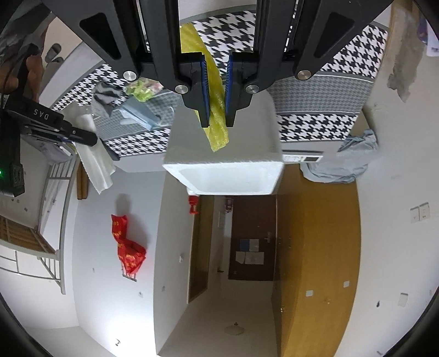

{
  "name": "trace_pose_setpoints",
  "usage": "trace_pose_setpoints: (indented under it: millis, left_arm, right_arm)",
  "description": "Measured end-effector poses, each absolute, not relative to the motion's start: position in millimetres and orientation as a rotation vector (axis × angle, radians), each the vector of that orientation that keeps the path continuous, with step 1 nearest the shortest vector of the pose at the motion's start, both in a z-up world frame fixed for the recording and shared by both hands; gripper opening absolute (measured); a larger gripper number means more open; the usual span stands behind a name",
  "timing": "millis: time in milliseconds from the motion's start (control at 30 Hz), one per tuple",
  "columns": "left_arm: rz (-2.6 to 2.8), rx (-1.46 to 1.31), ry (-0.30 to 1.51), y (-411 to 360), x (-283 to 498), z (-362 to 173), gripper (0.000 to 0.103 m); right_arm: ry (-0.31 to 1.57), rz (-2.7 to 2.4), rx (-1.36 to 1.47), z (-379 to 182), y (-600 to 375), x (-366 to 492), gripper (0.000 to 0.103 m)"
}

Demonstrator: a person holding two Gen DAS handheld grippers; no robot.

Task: Organize soft objects
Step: 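Carry the white masks over the foam box with the right gripper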

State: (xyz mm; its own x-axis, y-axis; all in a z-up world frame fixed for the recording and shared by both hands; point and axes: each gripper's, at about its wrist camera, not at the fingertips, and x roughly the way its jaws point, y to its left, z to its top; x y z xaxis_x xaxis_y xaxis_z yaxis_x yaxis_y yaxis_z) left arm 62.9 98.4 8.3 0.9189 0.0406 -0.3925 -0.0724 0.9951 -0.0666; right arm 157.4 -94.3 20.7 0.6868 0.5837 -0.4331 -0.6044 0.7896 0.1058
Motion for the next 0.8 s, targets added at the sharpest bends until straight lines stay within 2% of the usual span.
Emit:
trace_pose_setpoints:
  millis: [800]
  left_arm:
    - [0.225,-0.131,0.406,160.3,46.5,6.5,0.011]
  right_arm:
    - [0.417,0.8,-0.099,58.9,-15.5,185.6,0.011]
